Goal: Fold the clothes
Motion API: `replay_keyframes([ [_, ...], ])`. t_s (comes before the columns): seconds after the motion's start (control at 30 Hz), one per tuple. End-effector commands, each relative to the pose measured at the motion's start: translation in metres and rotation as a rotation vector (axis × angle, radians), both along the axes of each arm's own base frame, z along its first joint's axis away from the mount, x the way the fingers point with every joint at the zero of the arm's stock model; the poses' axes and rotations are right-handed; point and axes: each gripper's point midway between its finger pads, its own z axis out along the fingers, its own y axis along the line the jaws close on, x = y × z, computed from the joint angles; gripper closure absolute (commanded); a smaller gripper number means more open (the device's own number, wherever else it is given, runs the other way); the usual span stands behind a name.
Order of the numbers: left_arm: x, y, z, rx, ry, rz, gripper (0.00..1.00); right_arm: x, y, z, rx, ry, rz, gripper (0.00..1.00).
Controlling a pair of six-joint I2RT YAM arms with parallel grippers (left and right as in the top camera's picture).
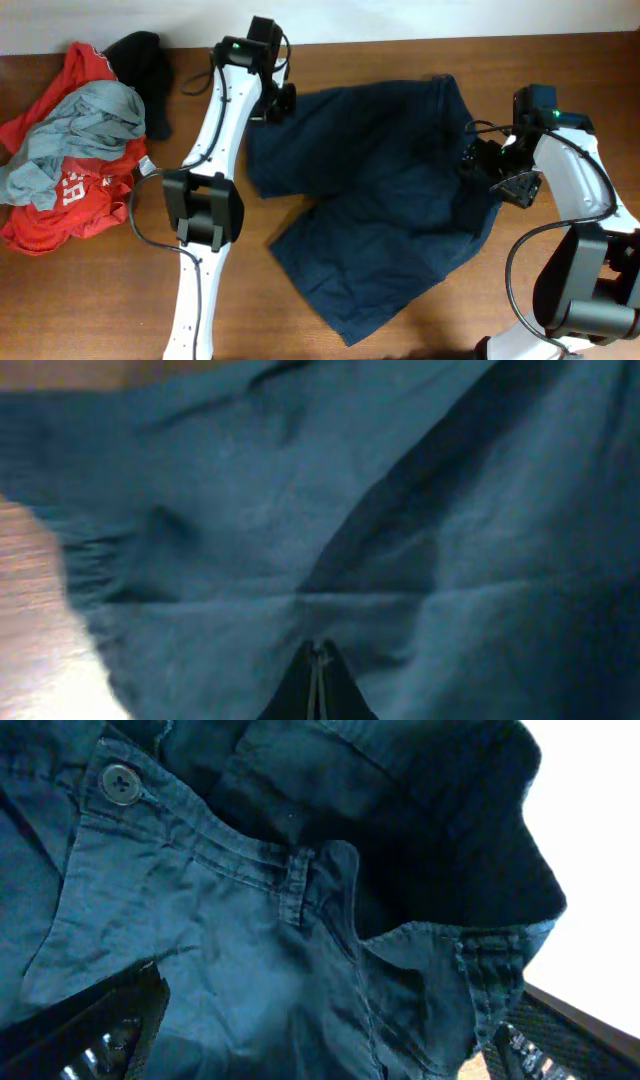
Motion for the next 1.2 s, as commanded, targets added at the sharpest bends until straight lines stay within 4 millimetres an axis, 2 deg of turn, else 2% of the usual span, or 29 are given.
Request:
replay_keyframes([
  [0.0,-0.009,-0.015,-0.037,0.001,0.064,-0.062,0.99,0.003,0.003,0.007,0.011,-0.027,0.012,0.01],
  [0.2,-0.007,-0.037,-0.056,0.004,0.039,-0.146,0.99,0.003,0.003,0.007,0.010,-0.026,0.012,0.01],
  [0.37,0.000,-0.039,-0.065,0.000,0.020,-0.146,0.99,0.002,0.003,0.007,0.012,-0.023,0.012,0.01],
  [0.63,0.024,-0.037,-0.103,0.034,-0.046,-0.136,0.99,0.001,0.003,0.007,0.012,-0.018,0.013,0.01],
  [0.83,0.037,-0.041,-0.117,0.027,-0.091,-0.134,0.99,0.001,0.003,0.007,0.012,-0.018,0.013,0.01],
  [1.0,0.046,-0.034,-0.123,0.021,-0.114,-0.118,0.99,0.000,0.003,0.007,0.013,-0.015,0.013,0.01],
  [1.17,0.055,-0.012,-0.124,0.023,-0.117,-0.078,0.99,0.000,0.004,0.007,0.013,-0.015,0.014,0.01],
])
